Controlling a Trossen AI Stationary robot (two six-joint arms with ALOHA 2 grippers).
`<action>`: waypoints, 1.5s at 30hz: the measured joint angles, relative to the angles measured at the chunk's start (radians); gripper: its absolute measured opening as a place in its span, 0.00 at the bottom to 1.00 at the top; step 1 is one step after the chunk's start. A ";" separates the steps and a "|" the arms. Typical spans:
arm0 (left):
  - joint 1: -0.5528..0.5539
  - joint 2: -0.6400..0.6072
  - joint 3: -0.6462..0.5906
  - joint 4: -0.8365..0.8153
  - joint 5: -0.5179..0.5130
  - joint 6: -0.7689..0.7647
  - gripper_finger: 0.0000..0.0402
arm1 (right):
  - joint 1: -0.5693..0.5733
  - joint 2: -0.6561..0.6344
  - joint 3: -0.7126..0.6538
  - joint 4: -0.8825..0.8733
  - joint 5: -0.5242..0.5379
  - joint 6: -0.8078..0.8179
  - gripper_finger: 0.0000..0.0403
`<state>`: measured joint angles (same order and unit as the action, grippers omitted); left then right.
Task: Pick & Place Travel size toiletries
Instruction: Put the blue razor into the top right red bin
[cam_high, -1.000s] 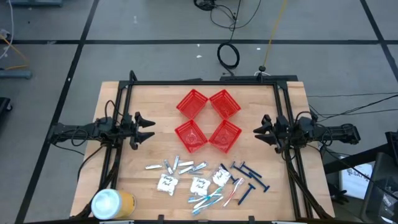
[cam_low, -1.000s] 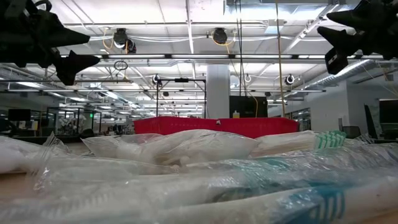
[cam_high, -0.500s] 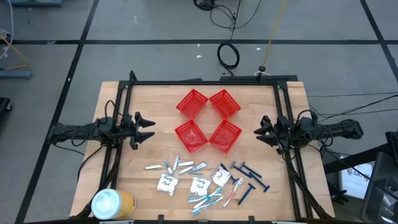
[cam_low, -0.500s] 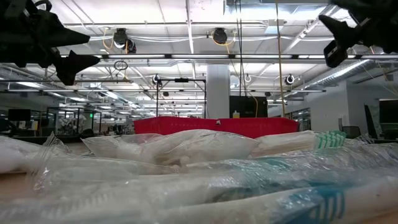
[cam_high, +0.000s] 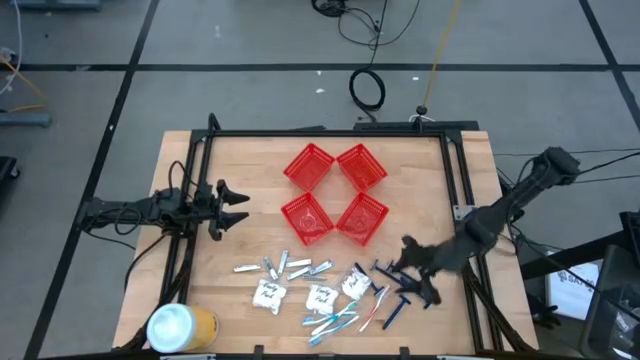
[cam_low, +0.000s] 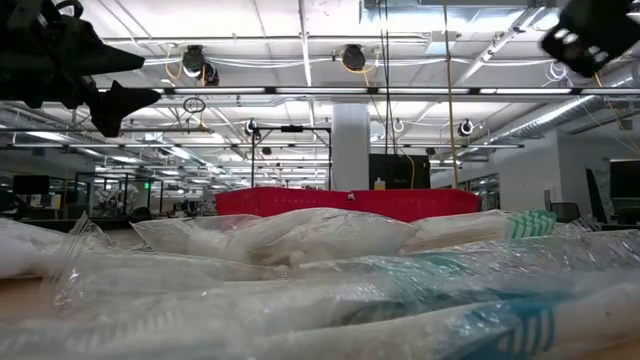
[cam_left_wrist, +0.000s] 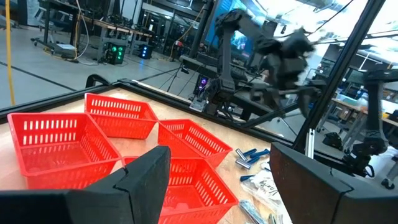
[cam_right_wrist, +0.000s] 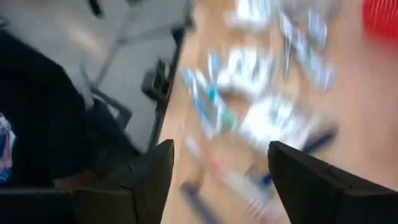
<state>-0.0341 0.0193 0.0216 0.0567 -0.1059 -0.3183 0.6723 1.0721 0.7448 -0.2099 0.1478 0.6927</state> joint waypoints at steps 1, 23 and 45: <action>0.000 0.000 0.000 0.000 0.000 0.000 0.67 | 0.026 0.048 0.047 -0.106 0.006 0.100 0.61; 0.000 0.000 0.000 -0.001 0.000 0.000 0.67 | 0.201 0.448 0.124 -0.426 -0.148 0.772 0.53; 0.000 0.000 0.000 -0.001 0.000 0.000 0.67 | 0.209 0.530 0.127 -0.369 -0.123 0.735 0.41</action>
<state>-0.0341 0.0193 0.0216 0.0559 -0.1057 -0.3186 0.8810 1.6021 0.8713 -0.5784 0.0246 1.4273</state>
